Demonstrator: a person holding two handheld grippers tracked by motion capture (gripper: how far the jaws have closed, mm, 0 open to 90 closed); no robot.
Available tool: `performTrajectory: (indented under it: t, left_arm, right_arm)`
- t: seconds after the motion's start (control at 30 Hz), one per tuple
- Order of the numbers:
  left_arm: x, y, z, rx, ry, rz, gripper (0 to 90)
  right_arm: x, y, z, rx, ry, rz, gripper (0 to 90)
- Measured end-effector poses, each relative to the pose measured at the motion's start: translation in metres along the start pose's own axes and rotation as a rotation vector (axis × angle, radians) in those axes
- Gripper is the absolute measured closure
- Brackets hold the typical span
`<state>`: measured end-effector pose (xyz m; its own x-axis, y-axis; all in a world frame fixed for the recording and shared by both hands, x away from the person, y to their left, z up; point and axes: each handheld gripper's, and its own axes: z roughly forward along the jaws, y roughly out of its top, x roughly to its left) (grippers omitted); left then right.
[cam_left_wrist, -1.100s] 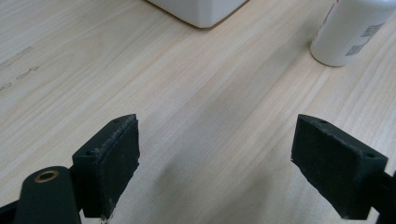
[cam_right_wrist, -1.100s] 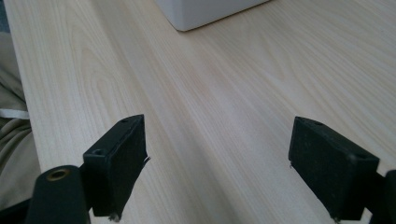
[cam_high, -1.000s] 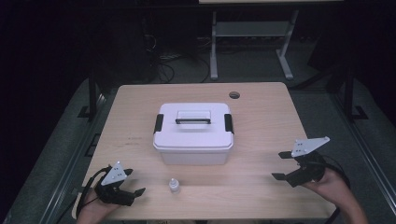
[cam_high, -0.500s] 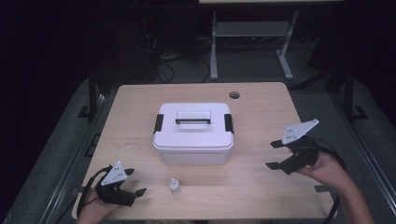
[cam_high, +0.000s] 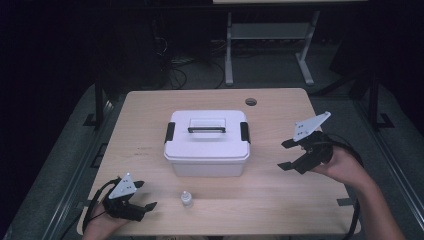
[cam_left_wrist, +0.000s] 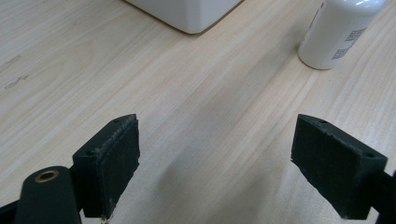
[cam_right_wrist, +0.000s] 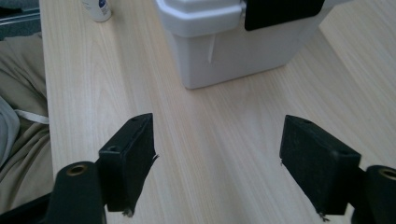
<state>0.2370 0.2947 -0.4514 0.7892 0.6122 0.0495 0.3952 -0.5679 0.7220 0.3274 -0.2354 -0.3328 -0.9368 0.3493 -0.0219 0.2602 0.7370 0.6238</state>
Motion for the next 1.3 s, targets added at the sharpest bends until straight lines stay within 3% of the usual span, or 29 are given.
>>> performTrajectory:
  t: [0.37, 0.73, 1.3]
  left_arm:
    - [0.000, 0.001, 0.000, 0.000, -0.006, 0.008, 15.1]
    - [0.000, 0.001, 0.000, -0.007, -0.009, 0.004, 15.2]
    - [-0.001, 0.001, 0.000, -0.009, -0.017, 0.004, 15.1]
  right_arm:
    - [-0.008, 0.022, 0.002, 0.013, 0.025, -0.042, 26.6]
    - [-0.010, 0.040, 0.000, 0.014, 0.019, -0.068, 26.7]
    - [-0.013, 0.101, 0.015, 0.008, 0.059, -0.144, 27.1]
